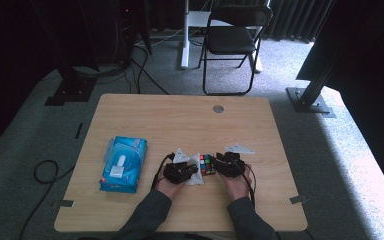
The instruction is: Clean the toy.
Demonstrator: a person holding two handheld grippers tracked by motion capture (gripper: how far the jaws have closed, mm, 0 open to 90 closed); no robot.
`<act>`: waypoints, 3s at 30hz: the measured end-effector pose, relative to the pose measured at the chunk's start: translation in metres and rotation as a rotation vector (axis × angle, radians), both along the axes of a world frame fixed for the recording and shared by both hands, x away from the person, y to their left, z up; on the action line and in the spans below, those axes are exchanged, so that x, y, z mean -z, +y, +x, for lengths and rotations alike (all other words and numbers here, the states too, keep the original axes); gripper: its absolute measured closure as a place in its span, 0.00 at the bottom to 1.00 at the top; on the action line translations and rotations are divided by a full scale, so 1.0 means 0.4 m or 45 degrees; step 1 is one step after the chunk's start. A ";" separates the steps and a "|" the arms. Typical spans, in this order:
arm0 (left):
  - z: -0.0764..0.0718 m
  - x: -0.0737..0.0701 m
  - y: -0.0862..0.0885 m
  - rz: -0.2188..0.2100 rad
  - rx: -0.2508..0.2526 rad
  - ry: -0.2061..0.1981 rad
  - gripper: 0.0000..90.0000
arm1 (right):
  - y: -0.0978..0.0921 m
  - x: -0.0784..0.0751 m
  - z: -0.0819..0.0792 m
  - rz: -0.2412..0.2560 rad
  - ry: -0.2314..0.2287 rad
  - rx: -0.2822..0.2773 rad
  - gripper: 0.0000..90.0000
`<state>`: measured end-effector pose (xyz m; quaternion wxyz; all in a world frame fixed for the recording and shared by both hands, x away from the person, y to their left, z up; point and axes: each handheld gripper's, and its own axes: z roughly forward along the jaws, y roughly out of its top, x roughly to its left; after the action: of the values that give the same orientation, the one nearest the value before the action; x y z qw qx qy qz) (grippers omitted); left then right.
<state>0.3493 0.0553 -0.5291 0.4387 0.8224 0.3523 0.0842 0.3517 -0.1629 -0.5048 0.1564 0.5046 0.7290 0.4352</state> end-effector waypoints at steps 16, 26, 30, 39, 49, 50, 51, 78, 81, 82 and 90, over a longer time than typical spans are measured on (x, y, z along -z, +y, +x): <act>0.015 -0.027 0.019 -0.036 -0.043 -0.030 0.95 | -0.005 0.003 -0.015 0.033 0.033 -0.019 0.77; 0.034 -0.043 0.009 -0.023 -0.045 -0.053 0.95 | -0.007 0.005 -0.016 0.058 0.044 -0.015 0.78; 0.042 -0.043 0.003 -0.011 -0.044 -0.052 0.95 | -0.006 0.005 -0.017 0.058 0.041 -0.013 0.78; 0.055 -0.038 -0.003 0.000 -0.045 -0.045 0.95 | -0.008 0.008 -0.018 0.061 0.032 -0.017 0.78; 0.064 -0.035 -0.006 0.010 -0.047 -0.041 0.96 | -0.005 0.008 -0.020 0.051 0.025 -0.011 0.78; 0.065 -0.035 -0.006 0.009 -0.048 -0.038 0.96 | -0.005 0.008 -0.020 0.051 0.025 -0.011 0.78; 0.064 -0.035 -0.006 0.014 -0.054 -0.040 0.96 | -0.005 0.008 -0.020 0.052 0.025 -0.011 0.78; 0.068 0.034 -0.024 0.114 -0.104 0.053 0.96 | -0.006 0.010 -0.022 0.063 0.023 -0.005 0.78; 0.067 0.034 -0.025 0.123 -0.102 0.048 0.96 | -0.006 0.011 -0.022 0.065 0.022 -0.006 0.78; 0.067 0.034 -0.025 0.126 -0.102 0.045 0.96 | -0.006 0.011 -0.022 0.065 0.022 -0.005 0.78; 0.065 0.036 -0.024 0.116 -0.106 0.042 0.95 | -0.006 0.011 -0.022 0.063 0.021 -0.005 0.78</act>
<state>0.3753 0.0459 -0.5434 0.3909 0.8274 0.3894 0.1048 0.3429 -0.1652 -0.5091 0.1370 0.5106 0.7202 0.4493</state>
